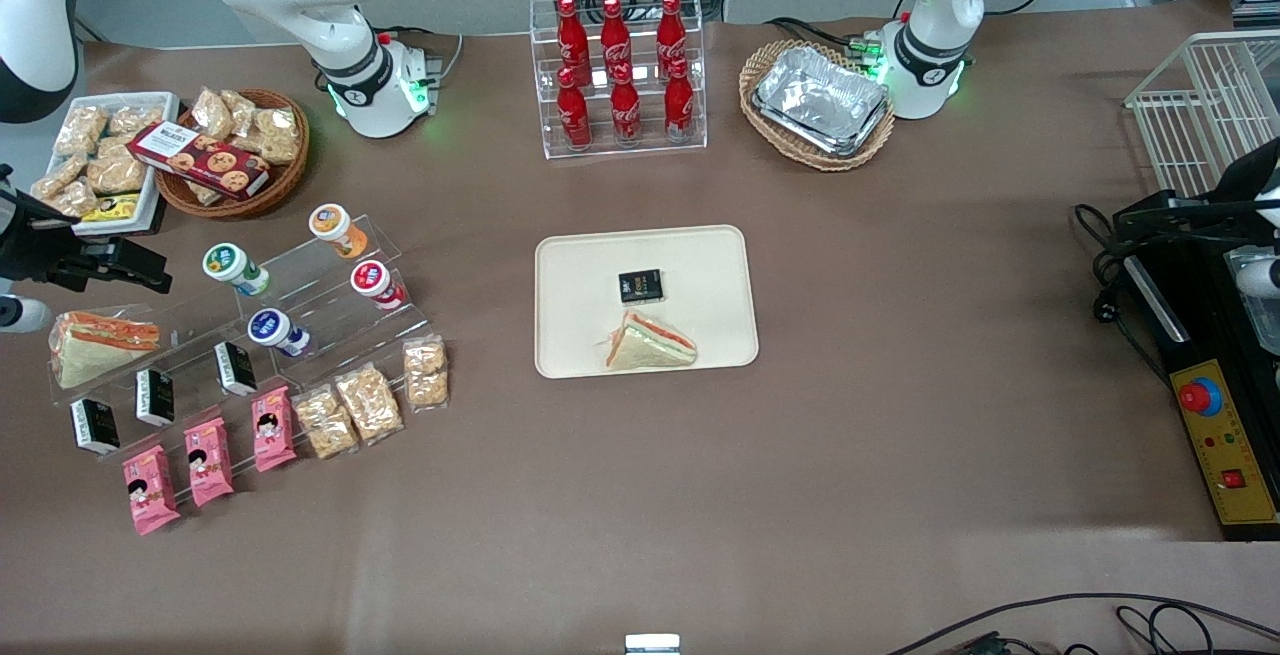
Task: Place green gum on tray
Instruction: 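Move the right gripper toward the acrylic rack of gum tubs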
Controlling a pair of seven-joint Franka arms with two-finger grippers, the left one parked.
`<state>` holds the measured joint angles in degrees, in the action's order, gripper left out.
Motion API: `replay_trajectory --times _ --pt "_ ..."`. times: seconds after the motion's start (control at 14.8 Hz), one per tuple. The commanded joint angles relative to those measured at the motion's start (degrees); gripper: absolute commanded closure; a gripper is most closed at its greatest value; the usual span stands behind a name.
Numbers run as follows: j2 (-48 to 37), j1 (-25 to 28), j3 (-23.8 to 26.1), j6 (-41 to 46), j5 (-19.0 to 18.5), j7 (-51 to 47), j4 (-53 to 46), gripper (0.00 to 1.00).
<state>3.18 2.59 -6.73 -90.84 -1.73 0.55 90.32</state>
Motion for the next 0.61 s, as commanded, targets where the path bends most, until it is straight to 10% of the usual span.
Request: replay_trajectory --times 0.0,0.54 --pt "-1.32 -0.04 -0.12 -0.56 -0.81 3.47 1.78 0.0" --pt "-2.55 -0.74 -0.3 0.31 -0.81 9.71 3.36 0.0"
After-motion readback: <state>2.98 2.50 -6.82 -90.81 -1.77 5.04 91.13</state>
